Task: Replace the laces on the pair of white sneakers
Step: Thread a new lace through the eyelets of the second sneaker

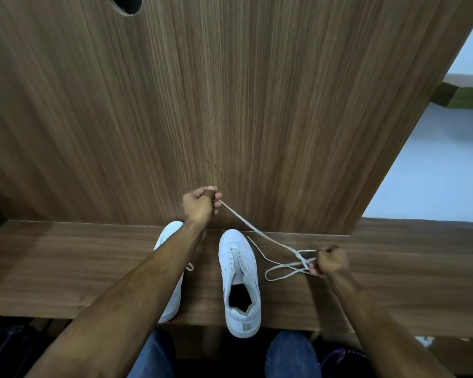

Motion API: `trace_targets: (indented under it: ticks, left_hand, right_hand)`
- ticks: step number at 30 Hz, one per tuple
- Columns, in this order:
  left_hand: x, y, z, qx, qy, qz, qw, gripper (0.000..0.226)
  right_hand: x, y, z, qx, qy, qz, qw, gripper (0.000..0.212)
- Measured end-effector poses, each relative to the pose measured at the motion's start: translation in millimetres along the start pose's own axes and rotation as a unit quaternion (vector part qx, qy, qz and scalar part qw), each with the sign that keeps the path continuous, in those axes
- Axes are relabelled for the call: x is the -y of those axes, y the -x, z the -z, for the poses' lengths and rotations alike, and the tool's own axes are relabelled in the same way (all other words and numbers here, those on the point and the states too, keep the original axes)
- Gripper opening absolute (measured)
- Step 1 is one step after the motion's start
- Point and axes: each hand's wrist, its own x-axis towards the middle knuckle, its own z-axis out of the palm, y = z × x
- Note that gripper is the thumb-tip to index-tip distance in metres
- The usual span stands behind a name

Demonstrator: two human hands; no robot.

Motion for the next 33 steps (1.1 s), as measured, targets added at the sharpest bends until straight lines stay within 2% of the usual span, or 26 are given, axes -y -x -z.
trace_targets:
  ticks: [3, 8, 12, 15, 17, 20, 23, 25, 27, 29, 31, 33]
  left_hand:
    - [-5.5, -9.8, 7.1, -0.064, 0.021, -0.04, 0.997, 0.019]
    - [-5.0, -32.1, 33.9, -0.156, 0.016, -0.073, 0.985, 0.015]
    - [-2.9, -27.7, 41.7, -0.173, -0.028, -0.079, 0.981, 0.014]
    - [9.0, -17.4, 34.8, -0.115, -0.054, -0.051, 0.991, 0.016]
    - [19.0, -7.6, 25.4, -0.059, -0.064, -0.029, 0.996, 0.019]
    - [29.2, 14.9, 5.1, 0.068, -0.081, 0.0, 0.994, 0.024]
    - [36.5, 34.3, -13.7, 0.221, -0.154, -0.009, 0.963, 0.016]
    - [40.4, 42.1, -22.0, 0.279, -0.207, -0.037, 0.937, 0.014]
    - [43.8, 45.8, -26.1, 0.286, -0.222, -0.052, 0.931, 0.013]
    - [44.8, 46.6, -26.0, 0.267, -0.211, -0.049, 0.939, 0.014]
    - [51.5, 43.9, -18.0, 0.235, -0.2, -0.043, 0.95, 0.011]
    - [66.7, 42.0, -4.5, 0.2, -0.234, -0.049, 0.95, 0.024]
  right_hand:
    - [-19.8, -10.7, 11.9, -0.037, 0.037, -0.005, 0.999, 0.038]
    - [-47.2, -27.9, 33.1, -0.063, -0.051, -0.033, 0.996, 0.042]
    - [-48.6, -30.6, 38.5, -0.07, -0.098, -0.081, 0.989, 0.036]
    - [-39.7, -21.9, 28.0, -0.03, -0.087, -0.087, 0.992, 0.026]
    - [-29.5, -13.4, 16.1, -0.002, -0.064, -0.057, 0.996, 0.019]
    - [-10.6, -0.4, -11.6, 0.071, -0.059, -0.002, 0.996, 0.028]
    - [7.7, 14.8, -38.3, 0.182, -0.014, 0.153, 0.971, 0.037]
    - [19.8, 27.4, -51.6, 0.235, 0.004, 0.244, 0.941, 0.045]
    - [28.9, 37.6, -62.5, 0.273, -0.014, 0.269, 0.923, 0.042]
    - [32.0, 40.6, -70.8, 0.282, -0.042, 0.272, 0.919, 0.034]
    - [27.8, 37.5, -72.5, 0.277, -0.054, 0.25, 0.926, 0.025]
    - [21.4, 33.9, -66.6, 0.237, -0.059, 0.211, 0.947, 0.023]
